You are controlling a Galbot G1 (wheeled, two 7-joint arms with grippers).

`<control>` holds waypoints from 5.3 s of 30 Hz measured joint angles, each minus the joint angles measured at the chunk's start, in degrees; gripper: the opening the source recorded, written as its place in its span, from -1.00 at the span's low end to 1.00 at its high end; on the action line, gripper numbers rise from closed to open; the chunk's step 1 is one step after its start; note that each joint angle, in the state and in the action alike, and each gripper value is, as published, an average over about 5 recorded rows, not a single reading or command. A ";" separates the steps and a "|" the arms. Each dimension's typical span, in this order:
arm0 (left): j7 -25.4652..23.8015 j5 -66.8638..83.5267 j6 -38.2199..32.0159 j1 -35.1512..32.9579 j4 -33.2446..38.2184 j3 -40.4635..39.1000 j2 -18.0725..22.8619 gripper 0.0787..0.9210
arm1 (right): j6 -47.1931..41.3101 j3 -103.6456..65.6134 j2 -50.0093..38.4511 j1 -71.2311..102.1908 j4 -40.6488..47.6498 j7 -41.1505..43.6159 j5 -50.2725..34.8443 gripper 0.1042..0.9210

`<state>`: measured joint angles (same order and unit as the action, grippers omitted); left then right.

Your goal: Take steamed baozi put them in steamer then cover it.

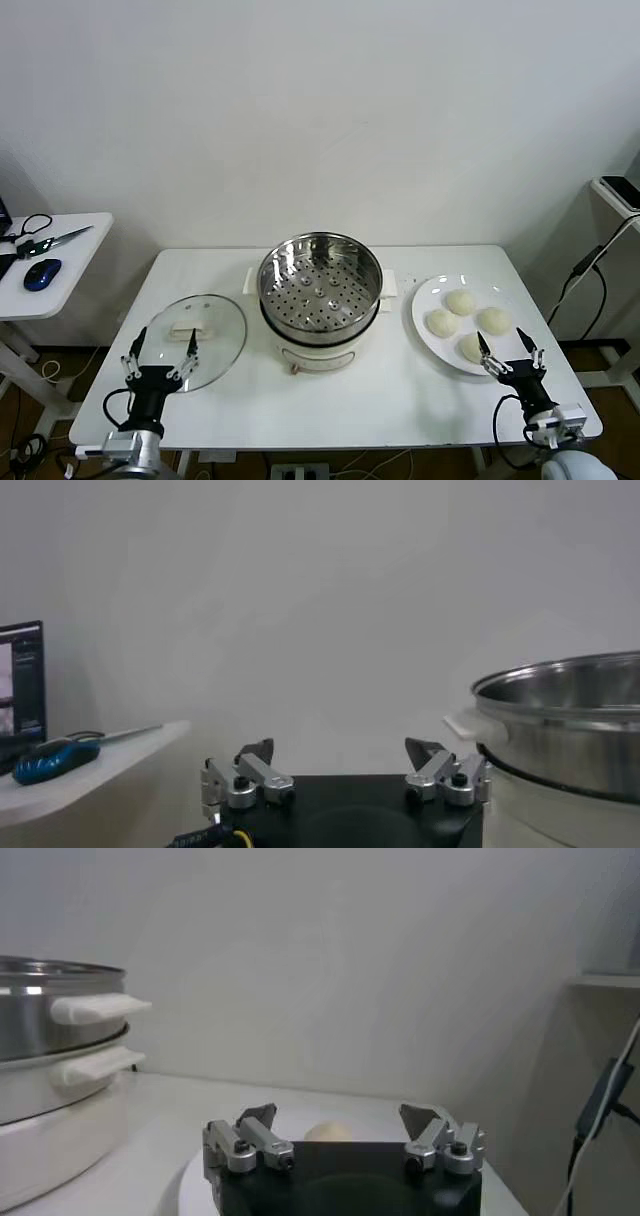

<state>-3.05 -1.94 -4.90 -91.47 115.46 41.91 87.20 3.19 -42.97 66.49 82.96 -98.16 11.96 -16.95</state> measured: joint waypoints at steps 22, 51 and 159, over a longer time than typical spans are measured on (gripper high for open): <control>2.69 0.29 0.29 0.15 -0.59 -2.19 -2.04 0.77 | -6.19 36.92 -29.61 -44.16 23.39 37.27 17.77 0.76; 4.67 3.06 2.15 2.07 -3.69 -1.06 -4.16 0.77 | 4.87 70.39 -6.18 -85.57 72.99 52.37 41.40 0.76; 3.87 6.32 2.47 -2.14 -0.96 0.67 -5.30 0.77 | 34.53 101.73 18.21 -101.74 50.11 49.25 56.95 0.76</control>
<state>0.83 4.38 -2.44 -93.62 114.50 42.59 81.90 37.72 58.76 84.70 -18.79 -48.04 61.21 40.00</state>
